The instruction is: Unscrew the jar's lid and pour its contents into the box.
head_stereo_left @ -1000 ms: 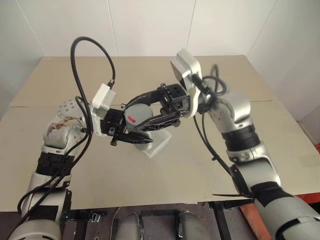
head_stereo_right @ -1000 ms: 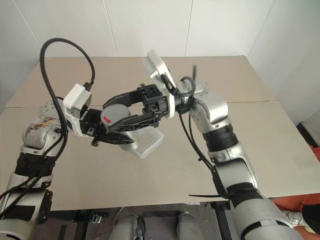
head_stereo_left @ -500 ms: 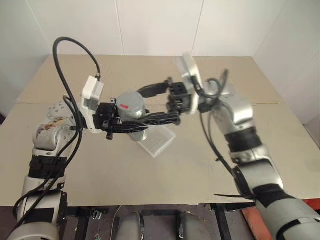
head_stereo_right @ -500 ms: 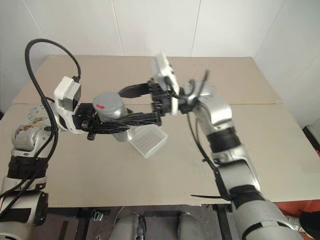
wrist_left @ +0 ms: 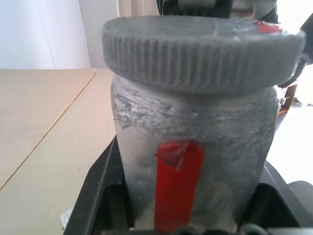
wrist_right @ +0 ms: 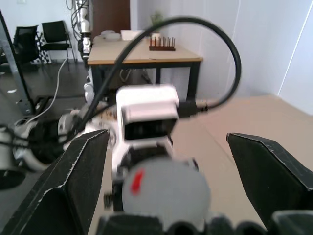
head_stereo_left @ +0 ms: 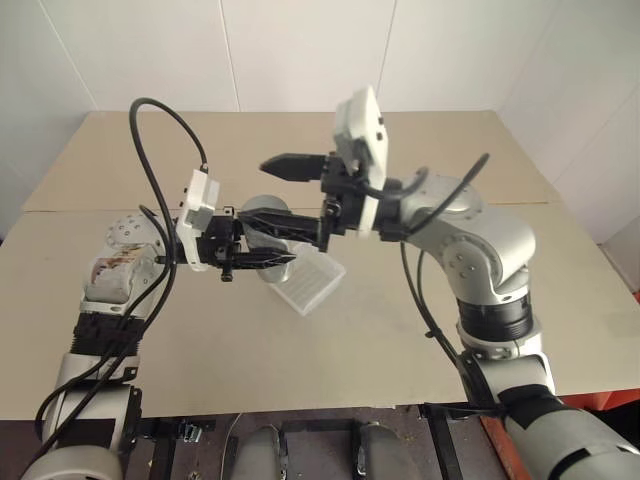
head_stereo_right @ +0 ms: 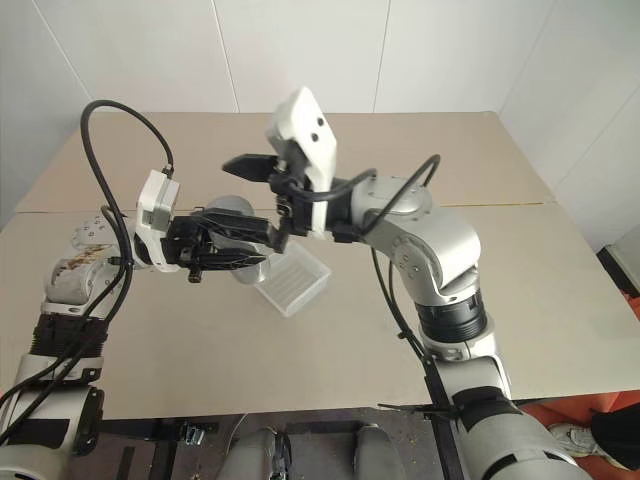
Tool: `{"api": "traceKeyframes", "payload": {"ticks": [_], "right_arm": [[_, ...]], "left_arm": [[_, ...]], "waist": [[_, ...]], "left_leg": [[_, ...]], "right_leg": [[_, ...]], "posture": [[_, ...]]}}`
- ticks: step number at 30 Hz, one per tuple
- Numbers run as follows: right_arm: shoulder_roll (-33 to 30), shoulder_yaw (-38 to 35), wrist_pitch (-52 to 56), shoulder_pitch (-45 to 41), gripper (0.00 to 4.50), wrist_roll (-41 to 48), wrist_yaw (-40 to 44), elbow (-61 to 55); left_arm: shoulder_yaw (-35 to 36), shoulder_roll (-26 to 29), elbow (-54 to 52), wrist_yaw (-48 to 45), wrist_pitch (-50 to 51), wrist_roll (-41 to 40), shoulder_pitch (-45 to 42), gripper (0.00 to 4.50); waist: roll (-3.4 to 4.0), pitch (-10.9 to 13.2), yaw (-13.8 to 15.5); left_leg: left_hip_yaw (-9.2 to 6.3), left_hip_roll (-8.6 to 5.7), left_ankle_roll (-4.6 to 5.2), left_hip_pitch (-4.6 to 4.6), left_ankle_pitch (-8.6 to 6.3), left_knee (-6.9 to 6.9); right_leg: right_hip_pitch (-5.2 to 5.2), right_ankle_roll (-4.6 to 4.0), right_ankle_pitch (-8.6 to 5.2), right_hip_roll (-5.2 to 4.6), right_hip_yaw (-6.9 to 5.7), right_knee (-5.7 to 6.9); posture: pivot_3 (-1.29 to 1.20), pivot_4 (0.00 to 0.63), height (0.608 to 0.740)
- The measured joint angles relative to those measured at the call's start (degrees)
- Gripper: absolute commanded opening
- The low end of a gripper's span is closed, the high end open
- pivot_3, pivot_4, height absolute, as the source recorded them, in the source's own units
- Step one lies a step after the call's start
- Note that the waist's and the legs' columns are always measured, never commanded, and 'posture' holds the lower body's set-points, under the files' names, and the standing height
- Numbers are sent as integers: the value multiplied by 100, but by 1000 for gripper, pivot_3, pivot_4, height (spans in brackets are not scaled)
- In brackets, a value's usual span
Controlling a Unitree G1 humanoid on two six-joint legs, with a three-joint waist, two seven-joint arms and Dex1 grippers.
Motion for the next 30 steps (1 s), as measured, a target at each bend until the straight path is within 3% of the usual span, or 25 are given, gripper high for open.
{"api": "traceKeyframes", "payload": {"ticks": [6,17,30], "right_arm": [[55,380,5,-59,4478,-356,-183,293],[23,382,0,-58,4478,-455,-165,292],[-876,297,-349,145,4478,-375,293,239]], "left_arm": [[0,-3,1,-22,0,2,-55,1963],[3,16,-3,-15,9,2,-54,1963],[294,485,1,38,269,-23,76,1963]], "waist": [[0,0,0],[0,0,-2],[0,0,-3]], "left_leg": [[0,0,3,-2,-2,0],[-1,-1,4,-2,-2,1],[-1,1,5,-2,-3,0]], "right_leg": [[0,0,0,0,0,-1],[0,0,0,-1,0,-2],[0,1,0,-1,0,-3]], "posture": [[0,150,740],[0,150,740],[0,150,740]]}}
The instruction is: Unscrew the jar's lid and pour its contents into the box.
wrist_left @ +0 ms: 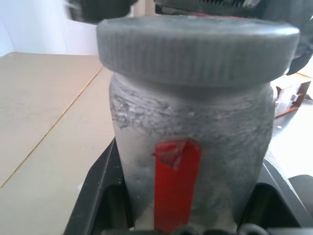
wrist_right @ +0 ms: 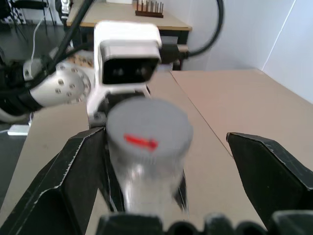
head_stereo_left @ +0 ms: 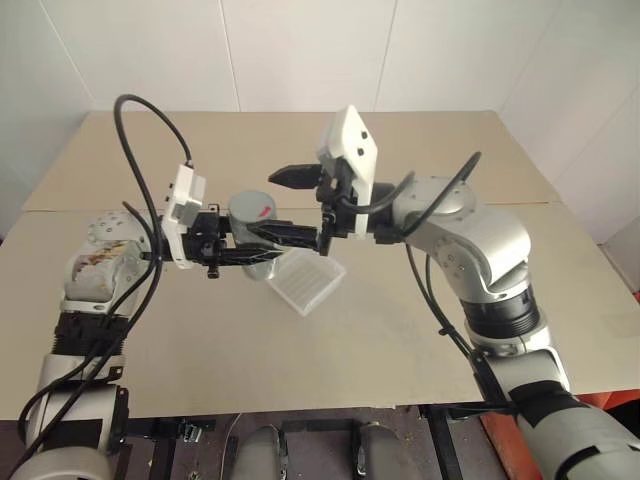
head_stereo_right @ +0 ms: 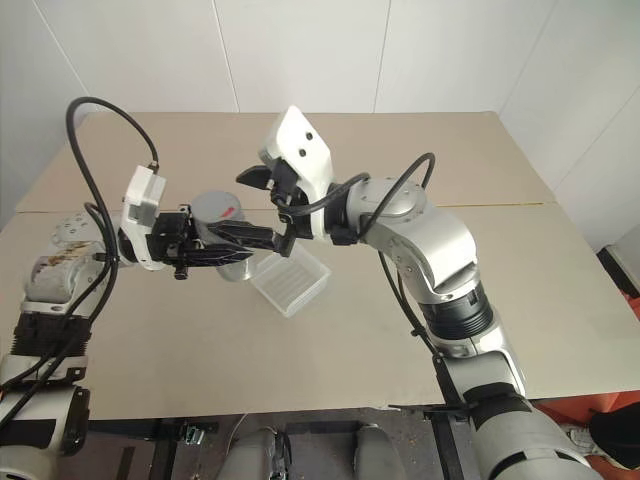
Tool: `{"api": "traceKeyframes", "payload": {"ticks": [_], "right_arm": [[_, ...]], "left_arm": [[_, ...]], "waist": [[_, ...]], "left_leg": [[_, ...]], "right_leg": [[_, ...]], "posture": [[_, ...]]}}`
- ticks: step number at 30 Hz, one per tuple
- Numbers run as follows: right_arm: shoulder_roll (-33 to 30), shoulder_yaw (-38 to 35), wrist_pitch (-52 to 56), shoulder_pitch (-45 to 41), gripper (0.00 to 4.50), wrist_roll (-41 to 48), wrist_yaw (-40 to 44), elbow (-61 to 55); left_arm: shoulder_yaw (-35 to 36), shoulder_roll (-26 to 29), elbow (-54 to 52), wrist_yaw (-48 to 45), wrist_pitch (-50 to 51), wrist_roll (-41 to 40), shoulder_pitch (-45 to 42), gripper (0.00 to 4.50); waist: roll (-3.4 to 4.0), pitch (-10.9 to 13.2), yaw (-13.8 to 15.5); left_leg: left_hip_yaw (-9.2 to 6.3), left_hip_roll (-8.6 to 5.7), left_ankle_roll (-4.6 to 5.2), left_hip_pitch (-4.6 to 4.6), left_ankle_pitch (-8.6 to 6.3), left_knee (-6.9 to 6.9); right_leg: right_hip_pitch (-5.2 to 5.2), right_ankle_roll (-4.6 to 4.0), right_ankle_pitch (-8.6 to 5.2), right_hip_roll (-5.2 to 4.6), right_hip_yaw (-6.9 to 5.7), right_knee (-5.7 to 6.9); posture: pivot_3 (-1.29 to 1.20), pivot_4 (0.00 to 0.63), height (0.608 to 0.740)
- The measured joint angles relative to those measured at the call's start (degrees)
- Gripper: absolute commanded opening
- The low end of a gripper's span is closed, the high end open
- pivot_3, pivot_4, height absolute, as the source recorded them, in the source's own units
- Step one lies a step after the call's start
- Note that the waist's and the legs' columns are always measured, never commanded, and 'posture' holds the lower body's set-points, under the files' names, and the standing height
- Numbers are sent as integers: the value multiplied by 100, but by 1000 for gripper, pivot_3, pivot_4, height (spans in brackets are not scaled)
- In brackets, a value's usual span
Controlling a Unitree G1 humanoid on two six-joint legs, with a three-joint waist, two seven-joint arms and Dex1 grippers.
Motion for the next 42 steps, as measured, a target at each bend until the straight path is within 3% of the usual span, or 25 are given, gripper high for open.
{"api": "traceKeyframes", "payload": {"ticks": [3,9,16,25,35,42], "right_arm": [[-305,-411,-47,13,4478,-266,-212,506],[-343,-529,-138,34,4478,-296,-184,568],[-253,-619,2,199,4478,162,9,-38],[374,-282,193,-62,4478,471,-182,-514],[710,95,49,-286,4478,-13,-178,299],[489,7,-137,-281,4478,-9,163,507]], "left_arm": [[46,76,-159,-210,-3,-162,59,1963],[57,84,-242,-233,1,-200,106,1963],[23,-204,-184,-22,-65,-158,131,1963],[-228,-715,355,76,-348,83,-243,1963],[-261,-716,366,15,-399,99,-274,1963],[-222,-518,342,7,-384,91,-252,1963]], "waist": [[0,0,36],[0,0,-26],[0,0,3],[0,0,6],[0,0,0],[0,0,5]], "left_leg": [[2,-5,3,0,-2,0],[2,0,2,0,-1,-2],[1,-1,2,0,-1,0],[1,-2,2,0,-1,1],[2,-2,2,0,-1,1],[1,-2,2,-1,-1,1]], "right_leg": [[3,0,0,-6,-2,-2],[-2,0,0,1,3,-1],[0,0,0,0,2,-1],[1,0,0,0,1,0],[1,0,0,-1,1,-1],[1,0,0,-2,0,-1]], "posture": [[0,150,740],[0,150,740],[0,150,740],[0,150,740],[0,150,740],[0,150,740]]}}
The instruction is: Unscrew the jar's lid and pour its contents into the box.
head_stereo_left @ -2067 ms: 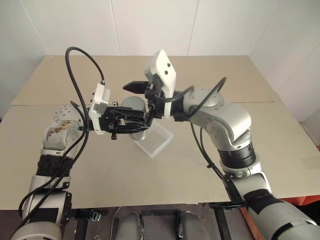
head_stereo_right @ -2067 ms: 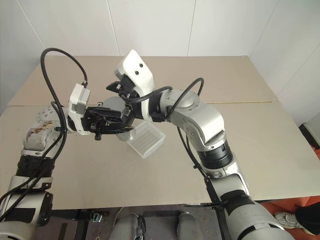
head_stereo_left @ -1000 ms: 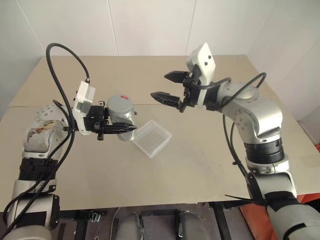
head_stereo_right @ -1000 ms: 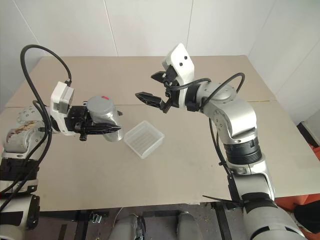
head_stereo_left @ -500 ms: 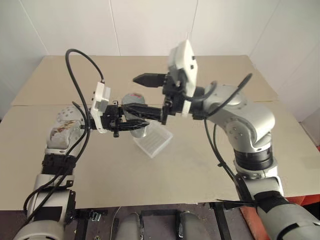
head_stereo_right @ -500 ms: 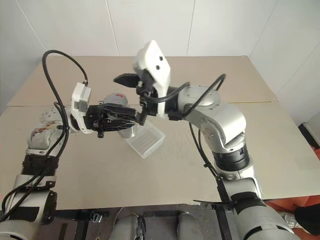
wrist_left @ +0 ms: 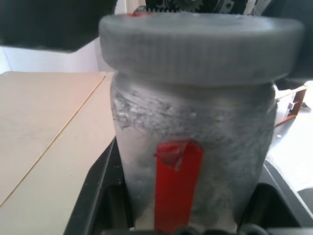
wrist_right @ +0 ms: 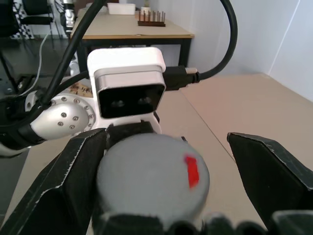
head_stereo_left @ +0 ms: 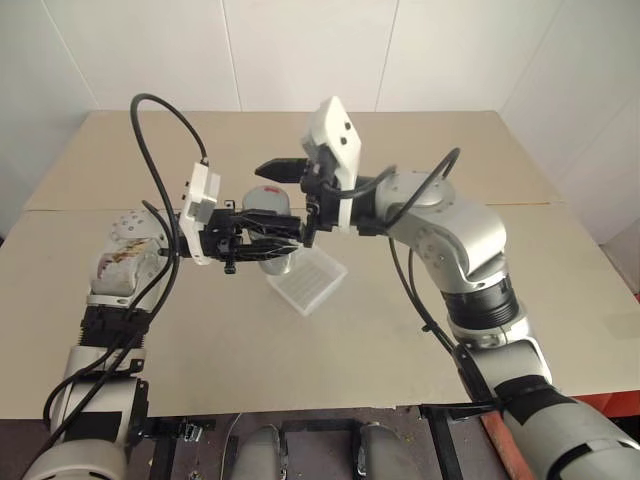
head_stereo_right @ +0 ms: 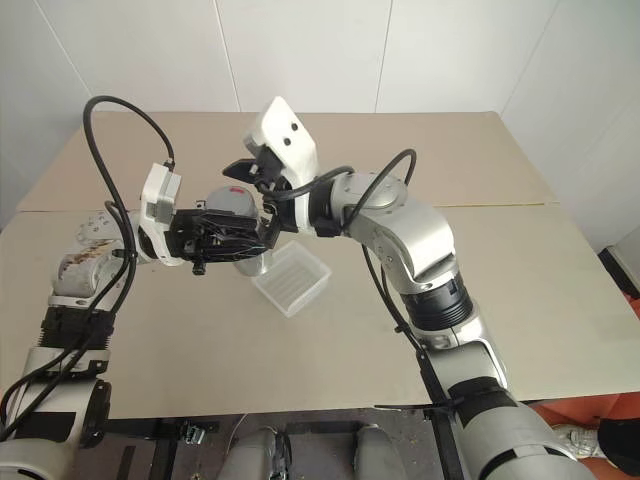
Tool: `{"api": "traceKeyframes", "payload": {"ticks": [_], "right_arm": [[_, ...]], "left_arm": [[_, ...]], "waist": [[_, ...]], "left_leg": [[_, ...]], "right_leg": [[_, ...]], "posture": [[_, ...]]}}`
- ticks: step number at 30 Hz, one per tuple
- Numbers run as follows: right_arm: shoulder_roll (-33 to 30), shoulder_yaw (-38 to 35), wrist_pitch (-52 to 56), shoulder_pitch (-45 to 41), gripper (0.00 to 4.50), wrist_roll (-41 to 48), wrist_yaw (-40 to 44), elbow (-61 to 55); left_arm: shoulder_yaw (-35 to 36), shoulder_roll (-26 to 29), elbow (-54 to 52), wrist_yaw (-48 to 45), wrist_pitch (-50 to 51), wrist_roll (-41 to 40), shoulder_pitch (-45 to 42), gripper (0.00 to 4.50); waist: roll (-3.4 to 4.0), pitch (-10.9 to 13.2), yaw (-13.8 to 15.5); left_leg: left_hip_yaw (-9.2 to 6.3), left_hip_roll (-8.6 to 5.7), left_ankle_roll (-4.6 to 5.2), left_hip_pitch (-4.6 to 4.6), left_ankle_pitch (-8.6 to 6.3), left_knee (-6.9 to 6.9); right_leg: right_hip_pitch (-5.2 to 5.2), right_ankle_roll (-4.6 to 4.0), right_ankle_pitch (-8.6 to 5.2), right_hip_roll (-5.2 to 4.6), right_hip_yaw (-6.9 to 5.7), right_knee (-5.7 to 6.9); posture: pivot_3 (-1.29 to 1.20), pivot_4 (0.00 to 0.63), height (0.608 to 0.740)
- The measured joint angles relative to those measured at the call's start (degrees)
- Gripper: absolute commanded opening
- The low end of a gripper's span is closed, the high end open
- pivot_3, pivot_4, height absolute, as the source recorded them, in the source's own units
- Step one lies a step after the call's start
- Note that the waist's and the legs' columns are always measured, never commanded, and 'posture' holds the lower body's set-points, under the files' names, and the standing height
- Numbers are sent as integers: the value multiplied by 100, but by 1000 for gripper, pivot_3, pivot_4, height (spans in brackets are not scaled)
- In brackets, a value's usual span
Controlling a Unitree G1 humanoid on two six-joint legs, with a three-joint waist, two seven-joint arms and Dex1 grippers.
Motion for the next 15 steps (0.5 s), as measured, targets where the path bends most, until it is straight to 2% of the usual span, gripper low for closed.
{"api": "traceKeyframes", "payload": {"ticks": [9,15], "right_arm": [[-765,-619,-346,223,4478,25,431,317],[-847,-680,-377,344,4478,73,544,212]], "left_arm": [[103,254,-142,-156,64,-87,112,1963],[161,284,-193,-174,110,-94,112,1963]], "waist": [[0,0,7],[0,0,-29]], "left_leg": [[1,0,1,0,0,-1],[1,2,-1,1,0,-2]], "right_leg": [[0,0,0,0,-1,-1],[-3,0,0,3,2,1]], "posture": [[0,150,740],[0,150,740]]}}
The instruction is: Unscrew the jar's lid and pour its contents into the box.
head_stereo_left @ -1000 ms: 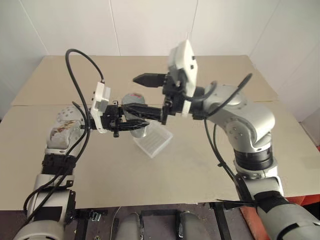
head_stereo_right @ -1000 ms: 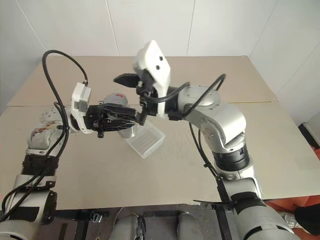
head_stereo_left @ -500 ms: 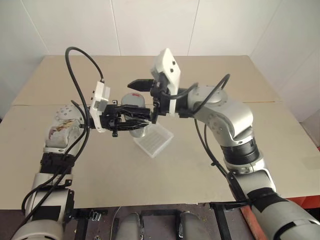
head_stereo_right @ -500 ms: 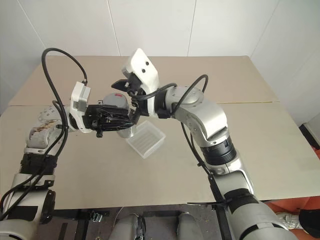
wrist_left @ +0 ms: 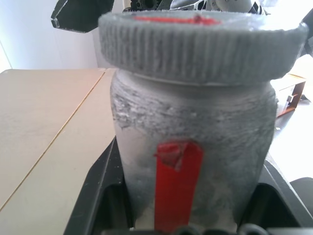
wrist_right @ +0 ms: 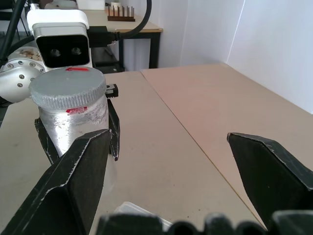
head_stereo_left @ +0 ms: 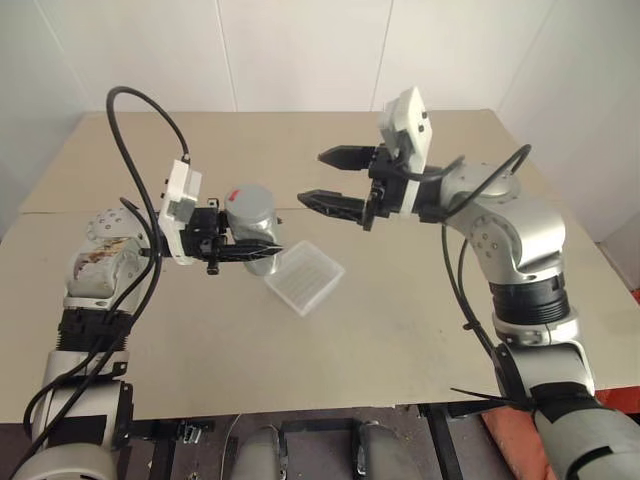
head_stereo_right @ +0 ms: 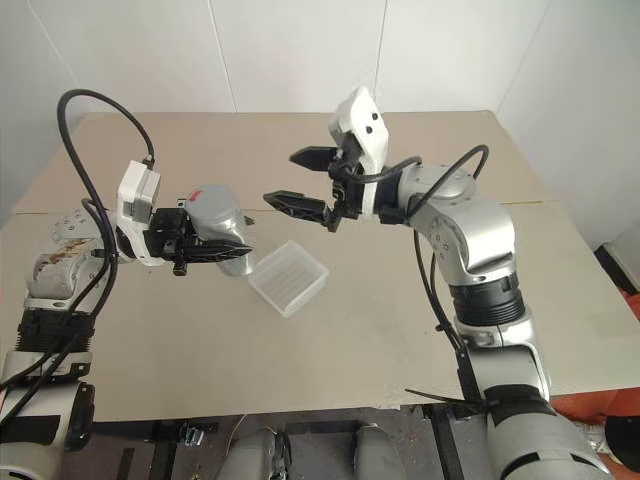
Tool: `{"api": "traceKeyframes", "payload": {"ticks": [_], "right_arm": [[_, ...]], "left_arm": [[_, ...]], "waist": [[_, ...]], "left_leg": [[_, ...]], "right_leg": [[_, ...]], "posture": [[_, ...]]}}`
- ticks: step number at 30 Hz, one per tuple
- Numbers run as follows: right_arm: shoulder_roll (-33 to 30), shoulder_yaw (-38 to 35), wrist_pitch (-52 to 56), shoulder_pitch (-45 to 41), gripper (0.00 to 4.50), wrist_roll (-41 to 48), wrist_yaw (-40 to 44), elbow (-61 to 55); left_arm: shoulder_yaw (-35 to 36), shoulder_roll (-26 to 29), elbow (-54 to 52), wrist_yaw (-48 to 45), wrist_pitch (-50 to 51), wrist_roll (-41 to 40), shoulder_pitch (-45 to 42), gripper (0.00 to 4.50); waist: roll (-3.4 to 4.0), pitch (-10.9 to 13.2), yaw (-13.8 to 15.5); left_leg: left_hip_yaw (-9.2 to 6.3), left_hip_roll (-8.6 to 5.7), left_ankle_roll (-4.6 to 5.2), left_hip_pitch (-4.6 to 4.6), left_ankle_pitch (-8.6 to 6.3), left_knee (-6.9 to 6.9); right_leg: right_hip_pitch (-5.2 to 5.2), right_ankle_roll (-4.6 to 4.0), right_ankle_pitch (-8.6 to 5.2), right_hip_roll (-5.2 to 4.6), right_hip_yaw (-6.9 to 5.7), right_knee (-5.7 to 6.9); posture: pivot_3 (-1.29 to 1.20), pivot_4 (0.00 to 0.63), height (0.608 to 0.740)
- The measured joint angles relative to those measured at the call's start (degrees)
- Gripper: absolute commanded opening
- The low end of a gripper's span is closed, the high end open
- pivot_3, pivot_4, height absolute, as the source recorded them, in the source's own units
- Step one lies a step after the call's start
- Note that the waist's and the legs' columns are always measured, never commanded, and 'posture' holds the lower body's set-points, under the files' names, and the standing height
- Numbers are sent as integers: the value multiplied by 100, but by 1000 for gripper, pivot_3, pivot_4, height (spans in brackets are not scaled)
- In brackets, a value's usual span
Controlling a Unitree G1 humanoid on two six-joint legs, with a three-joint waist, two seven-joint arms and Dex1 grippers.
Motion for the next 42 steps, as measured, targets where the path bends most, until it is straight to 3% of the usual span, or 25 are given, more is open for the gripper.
{"api": "traceKeyframes", "payload": {"ticks": [9,15,20,42], "right_arm": [[610,-42,223,-101,4478,605,-200,-691],[928,640,157,-221,4478,79,-445,-569],[1072,786,16,-315,4478,-262,-508,-326],[811,653,4,-168,4478,-235,-153,-356]], "left_arm": [[-23,-246,33,73,-14,28,-22,1963],[-74,-340,113,52,-33,32,-155,1963],[-87,-340,190,34,-108,34,-165,1963],[-86,-234,195,-11,-115,31,-113,1963]], "waist": [[0,0,31],[0,0,26],[0,0,29],[0,0,26]], "left_leg": [[0,-1,0,0,0,2],[0,-2,0,0,0,2],[0,-2,0,0,0,2],[-1,-1,0,0,0,2]], "right_leg": [[3,0,0,-1,-2,1],[2,0,0,-2,-1,0],[3,0,0,-2,-2,0],[2,0,0,-1,-2,0]], "posture": [[0,150,740],[0,150,740],[0,150,740],[0,150,740]]}}
